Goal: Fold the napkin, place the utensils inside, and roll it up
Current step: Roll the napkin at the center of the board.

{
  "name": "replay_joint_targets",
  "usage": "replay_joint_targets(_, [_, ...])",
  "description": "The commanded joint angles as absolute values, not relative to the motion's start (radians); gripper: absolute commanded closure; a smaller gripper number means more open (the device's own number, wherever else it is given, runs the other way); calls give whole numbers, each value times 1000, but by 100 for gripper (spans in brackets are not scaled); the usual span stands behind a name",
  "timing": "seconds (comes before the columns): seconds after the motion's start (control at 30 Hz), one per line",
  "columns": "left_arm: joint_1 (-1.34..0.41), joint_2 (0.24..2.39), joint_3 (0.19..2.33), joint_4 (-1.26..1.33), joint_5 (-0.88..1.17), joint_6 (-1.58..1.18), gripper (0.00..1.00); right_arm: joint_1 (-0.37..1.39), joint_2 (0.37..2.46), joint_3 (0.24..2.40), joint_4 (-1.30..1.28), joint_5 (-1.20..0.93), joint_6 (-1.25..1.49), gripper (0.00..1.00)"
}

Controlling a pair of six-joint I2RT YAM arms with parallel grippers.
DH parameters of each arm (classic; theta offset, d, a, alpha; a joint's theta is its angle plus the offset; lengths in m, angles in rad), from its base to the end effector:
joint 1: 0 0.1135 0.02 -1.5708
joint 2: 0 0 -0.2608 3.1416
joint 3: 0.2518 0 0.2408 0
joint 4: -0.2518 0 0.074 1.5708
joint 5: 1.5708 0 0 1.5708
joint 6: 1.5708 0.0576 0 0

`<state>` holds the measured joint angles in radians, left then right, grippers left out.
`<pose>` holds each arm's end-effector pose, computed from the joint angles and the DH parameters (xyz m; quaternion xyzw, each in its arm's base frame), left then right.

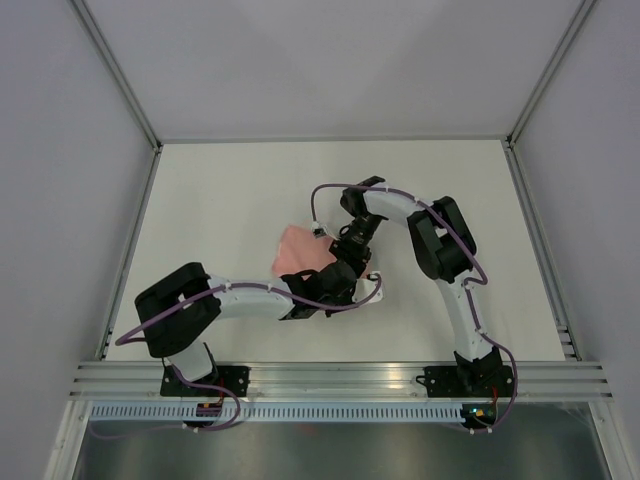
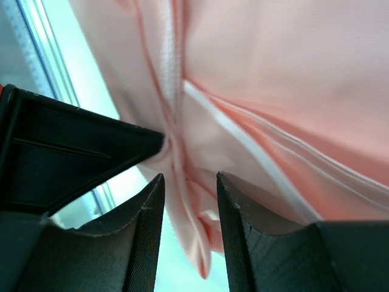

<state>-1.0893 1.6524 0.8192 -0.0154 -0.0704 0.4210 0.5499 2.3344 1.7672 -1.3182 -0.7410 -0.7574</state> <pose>0.1561 -0.2901 0.1425 0.6317 0.6893 -0.0847 0.3444 0.3149 0.2386 0.1164 0.5148 -0.7654 -0.3708 0.1082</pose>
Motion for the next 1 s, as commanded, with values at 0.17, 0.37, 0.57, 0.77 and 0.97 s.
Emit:
replay_joint_targets(0.17, [-1098,1668,720,141,28,170,98,509,2281,1756,-1115,-661,-767,53])
replay_joint_targets(0.37, [-1098,1640,606,271,9,66,98,506,2315,1752,-1019,-582,-652,57])
replay_joint_targets(0.57, [-1098,1651,565,322,3,11,98,480,2325,1724,-950,-529,-568,58])
replay_joint_targets(0.77, [-1098,1658,517,383,-40,-104,98,454,2335,1681,-914,-499,-528,59])
replay_joint_targets(0.97, [-1098,1648,431,483,-54,-201,98,439,2310,1628,-856,-477,-476,61])
